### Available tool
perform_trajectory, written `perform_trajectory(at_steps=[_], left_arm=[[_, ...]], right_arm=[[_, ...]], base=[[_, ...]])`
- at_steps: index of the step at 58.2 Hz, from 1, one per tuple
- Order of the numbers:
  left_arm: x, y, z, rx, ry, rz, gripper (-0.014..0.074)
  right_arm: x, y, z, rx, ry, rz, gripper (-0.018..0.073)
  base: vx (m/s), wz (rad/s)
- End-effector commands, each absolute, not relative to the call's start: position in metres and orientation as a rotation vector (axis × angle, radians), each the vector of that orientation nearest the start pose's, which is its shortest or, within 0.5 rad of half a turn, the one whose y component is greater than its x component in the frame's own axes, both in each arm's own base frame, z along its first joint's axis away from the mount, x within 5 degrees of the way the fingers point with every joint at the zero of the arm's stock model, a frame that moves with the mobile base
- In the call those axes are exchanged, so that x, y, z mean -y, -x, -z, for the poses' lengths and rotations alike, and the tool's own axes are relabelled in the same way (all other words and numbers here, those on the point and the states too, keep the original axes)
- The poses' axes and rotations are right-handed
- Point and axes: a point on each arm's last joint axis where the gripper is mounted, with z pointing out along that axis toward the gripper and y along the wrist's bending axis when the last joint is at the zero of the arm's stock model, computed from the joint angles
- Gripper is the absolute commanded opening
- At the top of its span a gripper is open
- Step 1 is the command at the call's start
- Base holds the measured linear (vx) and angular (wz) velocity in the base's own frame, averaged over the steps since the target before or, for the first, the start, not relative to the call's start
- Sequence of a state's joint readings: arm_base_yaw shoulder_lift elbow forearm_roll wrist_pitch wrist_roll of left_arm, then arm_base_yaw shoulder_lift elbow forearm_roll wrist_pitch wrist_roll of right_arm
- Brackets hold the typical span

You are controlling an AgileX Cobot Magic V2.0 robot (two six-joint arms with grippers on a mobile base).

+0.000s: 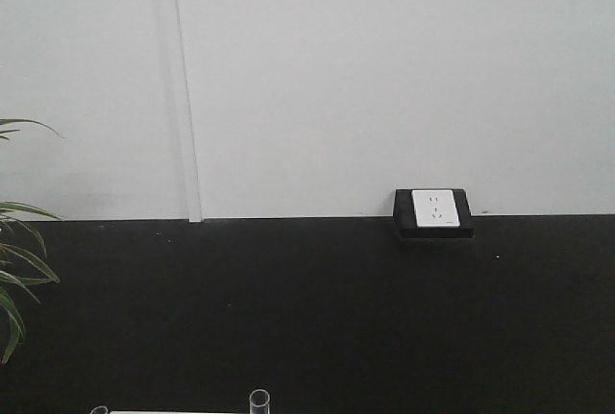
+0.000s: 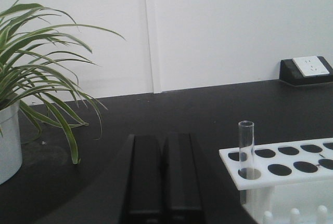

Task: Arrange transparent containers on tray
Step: 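Move the left gripper toward a clear glass tube in the white rack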

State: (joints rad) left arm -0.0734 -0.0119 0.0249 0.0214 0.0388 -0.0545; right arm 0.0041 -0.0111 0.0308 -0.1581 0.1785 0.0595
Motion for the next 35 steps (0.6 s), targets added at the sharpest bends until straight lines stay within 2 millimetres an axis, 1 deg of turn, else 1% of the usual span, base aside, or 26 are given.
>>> perform_trajectory(at_steps=[1,35], left_arm=[[0.0046,-0.0572,-0.1984,-1.484,-0.030,0.096,-0.0007],[0.0046,-0.0572,-0.1984,-1.484,-0.030,0.096,-0.0007]], right_arm=[[0.0014,-0.0574,-0.1921,-1.608,0.077,0.099,-0.0011],[0.0015,-0.0574,-0.1918,-1.610,0.077,0.099,-0.0011]], base=[[0.00,0.00],[0.00,0.00]])
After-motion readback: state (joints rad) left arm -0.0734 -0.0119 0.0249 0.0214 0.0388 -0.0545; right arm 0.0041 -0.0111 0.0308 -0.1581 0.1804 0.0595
